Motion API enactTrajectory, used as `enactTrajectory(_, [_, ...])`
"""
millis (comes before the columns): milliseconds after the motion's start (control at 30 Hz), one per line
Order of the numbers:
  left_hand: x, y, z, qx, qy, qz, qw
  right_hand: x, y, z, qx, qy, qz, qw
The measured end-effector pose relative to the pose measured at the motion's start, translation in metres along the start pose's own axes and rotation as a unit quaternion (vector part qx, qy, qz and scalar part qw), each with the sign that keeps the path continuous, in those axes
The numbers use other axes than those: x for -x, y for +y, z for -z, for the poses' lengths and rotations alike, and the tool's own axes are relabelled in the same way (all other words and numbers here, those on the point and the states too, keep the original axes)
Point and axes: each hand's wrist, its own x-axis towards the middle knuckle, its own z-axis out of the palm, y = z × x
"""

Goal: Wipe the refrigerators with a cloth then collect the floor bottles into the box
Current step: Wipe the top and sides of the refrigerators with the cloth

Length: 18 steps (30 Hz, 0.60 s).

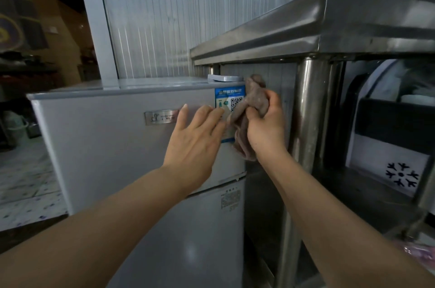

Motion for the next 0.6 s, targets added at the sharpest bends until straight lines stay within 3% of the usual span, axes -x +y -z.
enactTrajectory(100, [0.002,-0.005,-0.003,-0.023,-0.02,-0.018,0.999,-0.019,-0.01,-0.012,0.062,-0.003,-0.028,0.998])
enactTrajectory(300, [0.008,-0.002,-0.013,-0.014,-0.029,-0.024,0.999,-0.021,-0.004,-0.016,-0.058,-0.066,-0.014,0.996])
enactTrajectory(367, [0.009,0.001,-0.015,-0.011,-0.028,-0.014,0.999,-0.016,0.007,-0.015,-0.041,-0.075,-0.026,0.996])
enactTrajectory(600, [0.028,0.012,-0.024,-0.009,-0.059,-0.021,0.998,0.039,0.068,0.001,0.018,-0.105,-0.161,0.981])
